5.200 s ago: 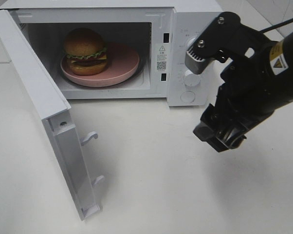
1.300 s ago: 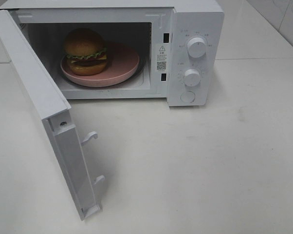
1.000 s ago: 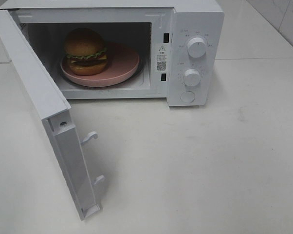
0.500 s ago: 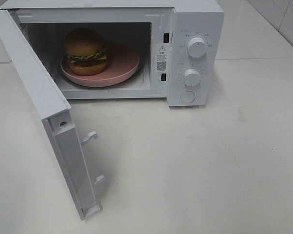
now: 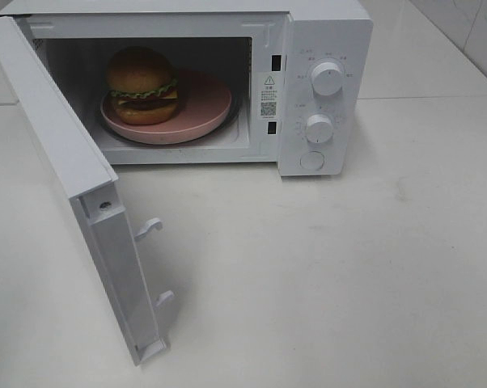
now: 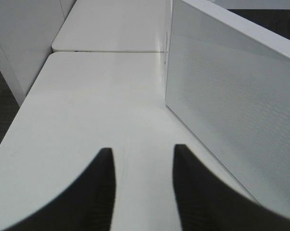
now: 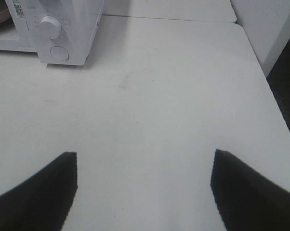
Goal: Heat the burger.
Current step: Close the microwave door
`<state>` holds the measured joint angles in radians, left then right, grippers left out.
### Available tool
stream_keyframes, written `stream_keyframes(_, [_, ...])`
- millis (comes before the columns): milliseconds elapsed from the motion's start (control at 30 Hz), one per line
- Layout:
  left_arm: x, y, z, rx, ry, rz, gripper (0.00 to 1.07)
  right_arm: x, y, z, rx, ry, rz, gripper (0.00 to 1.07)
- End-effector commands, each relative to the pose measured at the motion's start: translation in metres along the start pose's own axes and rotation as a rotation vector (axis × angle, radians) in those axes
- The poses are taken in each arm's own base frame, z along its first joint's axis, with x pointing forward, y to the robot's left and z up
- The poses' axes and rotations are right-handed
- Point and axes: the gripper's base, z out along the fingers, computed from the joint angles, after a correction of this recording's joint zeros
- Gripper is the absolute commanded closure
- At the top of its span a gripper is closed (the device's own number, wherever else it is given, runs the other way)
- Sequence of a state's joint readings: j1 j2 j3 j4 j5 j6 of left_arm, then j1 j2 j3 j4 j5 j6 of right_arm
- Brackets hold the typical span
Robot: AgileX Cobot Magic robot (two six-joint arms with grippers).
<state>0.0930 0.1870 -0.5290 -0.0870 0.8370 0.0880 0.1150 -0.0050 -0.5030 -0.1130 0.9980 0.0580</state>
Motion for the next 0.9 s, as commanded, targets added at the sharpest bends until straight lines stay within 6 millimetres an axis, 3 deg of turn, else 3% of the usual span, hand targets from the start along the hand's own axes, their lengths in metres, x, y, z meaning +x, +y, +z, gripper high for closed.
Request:
stream_keyframes(33, [0.0,0.0,0.009,0.004,0.001,-0.006,1.02,0.002,0.0,-0.003,0.004,-0.032,0.013,0.32])
stream_keyframes(67, [0.001,0.0,0.012,0.003,0.007,-0.007,1.07,0.002,0.0,-0.003,0.004,-0.032,0.013,0.32])
stream_keyframes(900, [0.017,0.014,0.101,-0.097,-0.242,0.067,1.07,0.002,0.0,-0.003,0.004,-0.032,0.013,0.32])
